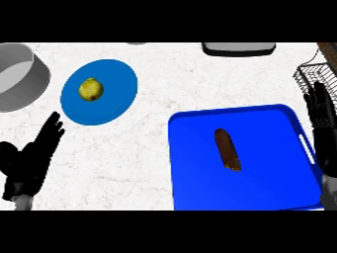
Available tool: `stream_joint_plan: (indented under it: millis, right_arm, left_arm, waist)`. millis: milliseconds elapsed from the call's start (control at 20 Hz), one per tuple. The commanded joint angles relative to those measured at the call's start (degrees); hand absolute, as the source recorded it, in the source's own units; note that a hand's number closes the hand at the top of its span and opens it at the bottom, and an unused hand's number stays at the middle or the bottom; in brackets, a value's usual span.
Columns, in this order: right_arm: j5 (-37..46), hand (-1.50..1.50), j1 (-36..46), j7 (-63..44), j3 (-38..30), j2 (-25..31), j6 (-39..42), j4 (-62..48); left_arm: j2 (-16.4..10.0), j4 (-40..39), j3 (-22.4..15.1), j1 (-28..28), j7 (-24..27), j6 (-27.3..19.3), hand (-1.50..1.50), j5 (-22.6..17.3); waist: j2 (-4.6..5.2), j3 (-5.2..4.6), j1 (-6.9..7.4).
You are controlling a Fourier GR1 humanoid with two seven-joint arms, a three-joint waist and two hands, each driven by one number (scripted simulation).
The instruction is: Pick the sweet potato from the tray and place it in the tiered basket
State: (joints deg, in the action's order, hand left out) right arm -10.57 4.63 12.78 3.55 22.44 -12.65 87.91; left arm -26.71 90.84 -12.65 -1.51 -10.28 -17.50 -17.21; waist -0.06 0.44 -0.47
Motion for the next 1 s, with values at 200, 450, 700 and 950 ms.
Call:
stream_joint_plan:
  millis: [200, 450, 700, 950]
  right_arm:
    - [10.5, 1.50, -0.1, -9.8, 9.6, -6.8, -10.1, 6.9]
    - [21.2, -1.50, -8.8, -14.5, -0.1, -6.0, -30.0, 0.2]
    - [37.9, -1.50, -15.6, -29.5, 8.3, -6.4, -37.0, 16.0]
    - [46.5, -1.50, -20.1, -43.8, 12.5, 1.5, -21.4, 22.2]
  left_arm:
    - [-4.9, -5.3, 3.8, 7.7, 7.4, -0.4, 0.00, 9.5]
    - [-3.9, -4.5, 2.7, 6.0, 5.9, -2.4, 0.00, 9.9]
    - [-2.9, -6.0, 1.5, 7.7, 6.4, -1.4, 0.00, 11.5]
    - [-4.5, -4.7, 2.5, 7.0, 6.7, -0.9, 0.00, 11.4]
  waist:
    - [0.04, -0.56, -0.06]
    - [0.10, -0.88, -3.18]
    - [-0.19, -0.76, -1.19]
    - [-0.22, -1.16, -0.48]
